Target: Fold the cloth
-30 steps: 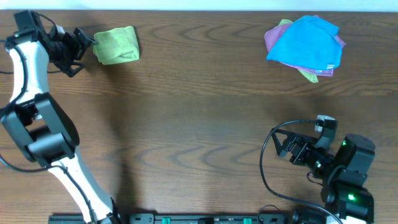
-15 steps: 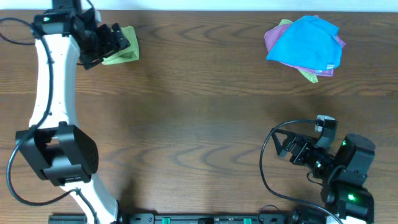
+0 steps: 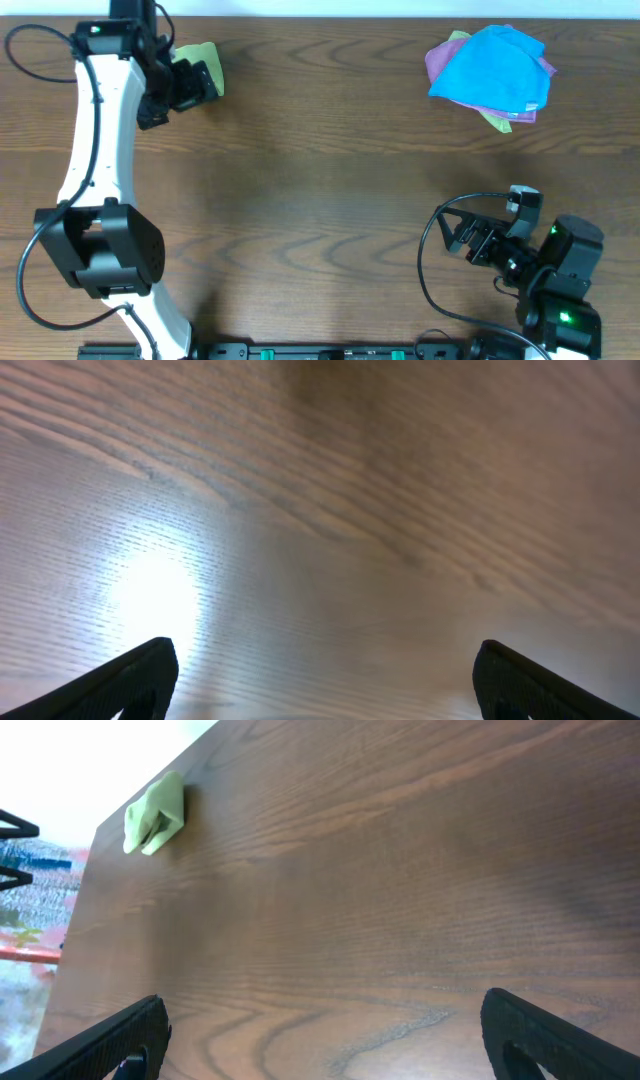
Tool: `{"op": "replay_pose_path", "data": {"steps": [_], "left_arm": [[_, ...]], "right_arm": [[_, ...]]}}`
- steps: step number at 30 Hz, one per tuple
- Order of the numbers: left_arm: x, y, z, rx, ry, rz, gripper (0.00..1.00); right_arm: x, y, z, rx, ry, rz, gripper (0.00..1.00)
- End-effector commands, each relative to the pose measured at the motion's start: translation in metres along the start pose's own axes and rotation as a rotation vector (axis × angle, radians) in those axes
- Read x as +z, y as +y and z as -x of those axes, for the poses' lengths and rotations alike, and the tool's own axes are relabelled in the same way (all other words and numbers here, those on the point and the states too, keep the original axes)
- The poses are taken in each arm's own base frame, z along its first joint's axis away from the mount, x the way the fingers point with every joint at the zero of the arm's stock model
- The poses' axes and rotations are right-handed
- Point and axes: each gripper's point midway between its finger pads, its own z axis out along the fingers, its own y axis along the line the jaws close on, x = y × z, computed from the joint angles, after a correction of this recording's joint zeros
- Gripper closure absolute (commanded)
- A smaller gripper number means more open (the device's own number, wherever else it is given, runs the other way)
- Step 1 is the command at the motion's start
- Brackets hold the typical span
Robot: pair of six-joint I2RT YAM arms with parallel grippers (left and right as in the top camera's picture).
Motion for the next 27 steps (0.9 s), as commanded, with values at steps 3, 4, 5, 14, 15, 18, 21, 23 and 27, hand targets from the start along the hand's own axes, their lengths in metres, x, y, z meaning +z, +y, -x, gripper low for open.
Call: {"op": "replay_pose_path", "data": {"steps": [3, 4, 5, 14, 15, 18, 21, 23, 27], "left_arm": [[0.031, 0.004, -0.028, 0.067, 0.053, 0.058, 0.05], [0.039, 0.000, -0.032, 0.084, 0.047, 0.050, 0.05], [0.047, -0.005, -0.036, 0.103, 0.031, 0.040, 0.05], [0.058, -0.032, -0.072, 0.257, -0.276, -0.086, 0.04], [0.054, -0.027, -0.076, 0.257, -0.308, -0.080, 0.05], [0.043, -0.012, -0.090, 0.254, -0.388, -0.073, 0.05], [0.031, 0.014, -0.113, 0.241, -0.463, -0.027, 0.05], [0.028, 0.026, -0.126, 0.236, -0.507, -0.019, 0.04], [0.033, 0.046, -0.151, 0.237, -0.551, -0.014, 0.05]], "right_arm": [[-0.001, 0.002, 0.000, 0.016, -0.001, 0.013, 0.01], [-0.001, 0.002, 0.000, 0.016, -0.001, 0.013, 0.01], [-0.001, 0.002, 0.000, 0.016, -0.001, 0.013, 0.01], [-0.001, 0.002, 0.000, 0.016, -0.001, 0.013, 0.01], [-0.001, 0.002, 0.000, 0.016, -0.001, 0.013, 0.01], [-0.001, 0.002, 0.000, 0.016, -0.001, 0.013, 0.01], [-0.001, 0.002, 0.000, 0.016, -0.001, 0.013, 0.01], [-0.001, 0.002, 0.000, 0.016, -0.001, 0.013, 0.01], [-0.001, 0.002, 0.000, 0.016, -0.001, 0.013, 0.01]]}}
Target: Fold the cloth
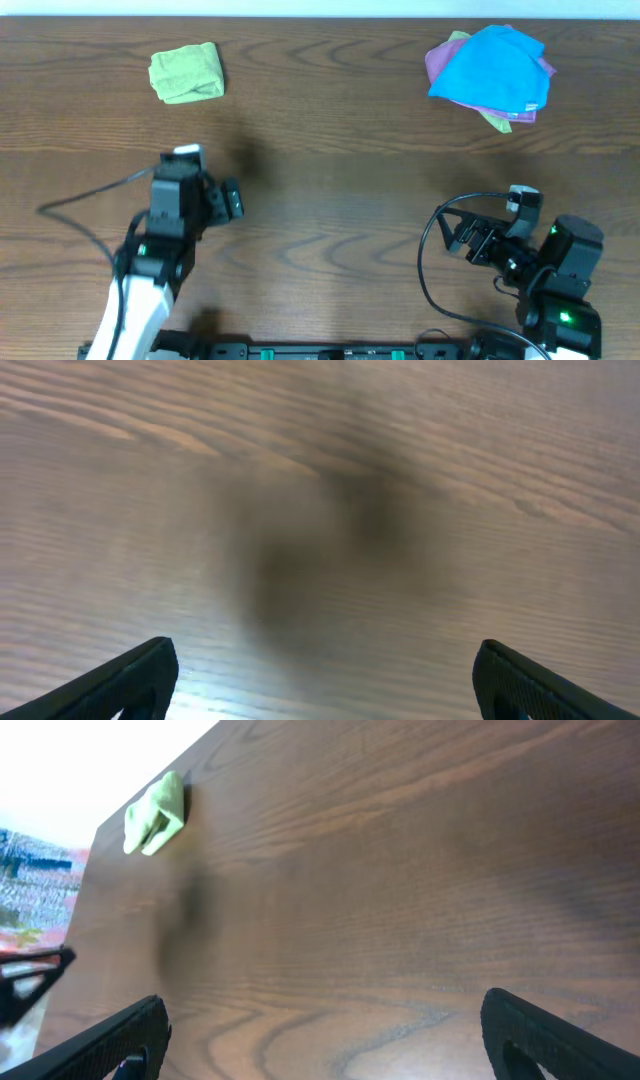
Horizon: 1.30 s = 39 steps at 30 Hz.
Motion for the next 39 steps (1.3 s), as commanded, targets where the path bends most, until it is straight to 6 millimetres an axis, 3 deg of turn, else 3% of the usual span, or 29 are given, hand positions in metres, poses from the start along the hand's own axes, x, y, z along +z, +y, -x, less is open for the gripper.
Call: {"op": "replay_pose_path", "data": {"steps": [1, 7, 14, 24, 39], "left_arm": [[-0.004, 0.015, -0.019, 0.029, -0.026, 0.040, 0.05], [-0.010, 0.027, -0.056, 0.062, -0.082, 0.024, 0.05], [-0.012, 0.043, -0.070, 0.053, -0.132, 0.035, 0.05], [-0.010, 0.046, -0.091, 0.141, -0.165, 0.005, 0.05], [-0.033, 0.041, -0.061, 0.194, -0.356, -0.001, 0.05]], "right_arm": [[-0.001, 0.002, -0.001, 0.016, 0.000, 0.013, 0.01], [-0.001, 0.002, -0.001, 0.016, 0.000, 0.013, 0.01], [-0.001, 0.002, -0.001, 0.016, 0.000, 0.013, 0.01], [-0.001, 0.002, -0.001, 0.016, 0.000, 0.013, 0.01], [-0.001, 0.002, -0.001, 0.016, 0.000, 0.013, 0.01]]}}
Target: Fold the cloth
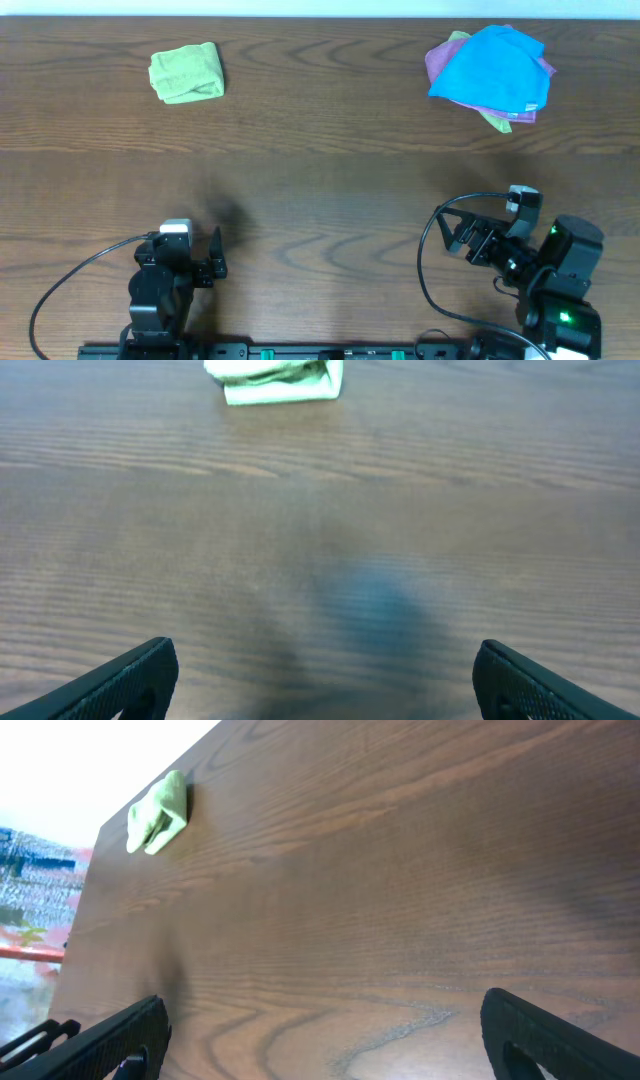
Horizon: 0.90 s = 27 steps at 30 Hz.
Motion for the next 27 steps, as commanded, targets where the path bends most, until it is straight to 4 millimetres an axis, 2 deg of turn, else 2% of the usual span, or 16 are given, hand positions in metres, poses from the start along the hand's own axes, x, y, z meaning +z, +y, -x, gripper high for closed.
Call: {"op": "replay_pose_path", "data": {"steps": [1, 6, 27], "left_arm": [[0.0008, 0.0020, -0.0031, 0.020, -0.006, 0.008, 0.05], [-0.0024, 0.0024, 0.0045, 0.019, -0.049, 0.011, 0.05], [-0.0023, 0.0030, 0.0043, 0.018, -0.047, 0.014, 0.04]], "right_arm": [[-0.0009, 0.0006, 0.0001, 0.013, -0.003, 0.007, 0.01], [-0.0009, 0.0006, 0.0001, 0.013, -0.003, 0.007, 0.01], [-0.0009, 0.0006, 0.0001, 0.013, -0.003, 0.007, 0.01]]}}
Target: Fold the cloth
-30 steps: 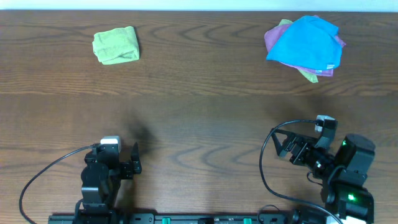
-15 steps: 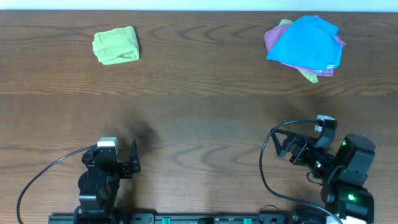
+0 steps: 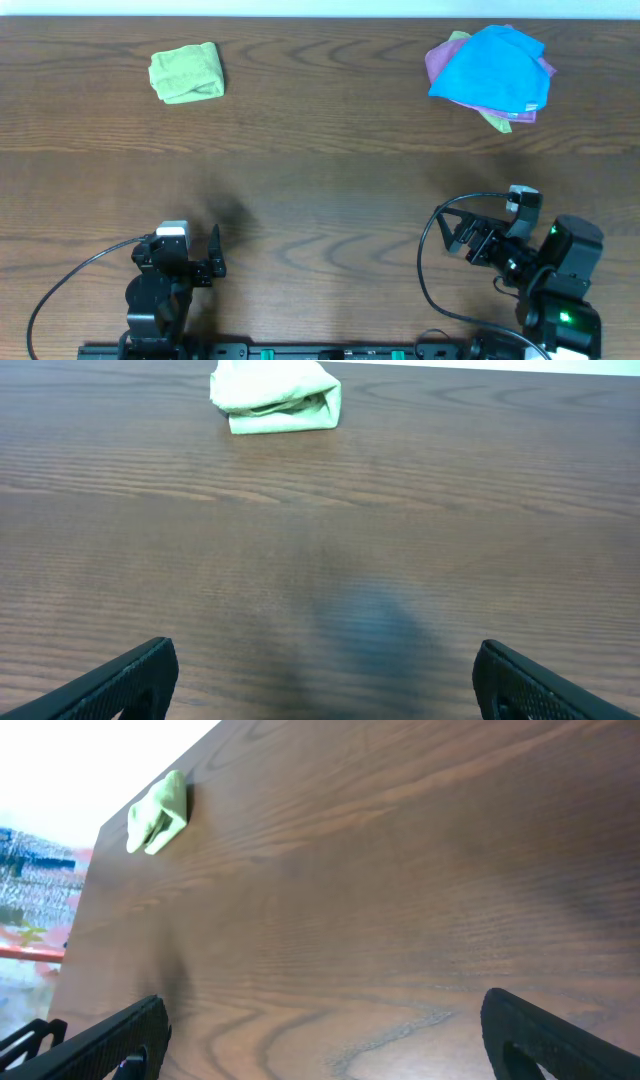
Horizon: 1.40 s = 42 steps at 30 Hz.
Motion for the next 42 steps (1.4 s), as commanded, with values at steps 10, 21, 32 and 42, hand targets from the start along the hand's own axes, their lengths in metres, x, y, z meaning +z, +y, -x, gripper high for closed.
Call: {"op": "replay_pose_path", "data": {"steps": [10, 21, 32, 42], "left_arm": [[0.002, 0.003, -0.006, 0.019, 0.011, 0.016, 0.05], [0.002, 0.003, -0.006, 0.019, 0.011, 0.016, 0.04], [0.002, 0.003, -0.006, 0.019, 0.011, 0.016, 0.05], [0.002, 0.003, -0.006, 0.019, 0.011, 0.016, 0.05]], "right_arm": [[-0.010, -0.045, -0.001, -0.132, -0.099, -0.263, 0.01], [-0.010, -0.072, -0.021, -0.393, -0.252, -0.414, 0.01], [-0.010, -0.086, -0.024, -0.440, -0.301, -0.490, 0.01], [-0.012, -0.082, -0.024, -0.452, -0.313, -0.473, 0.01]]}}
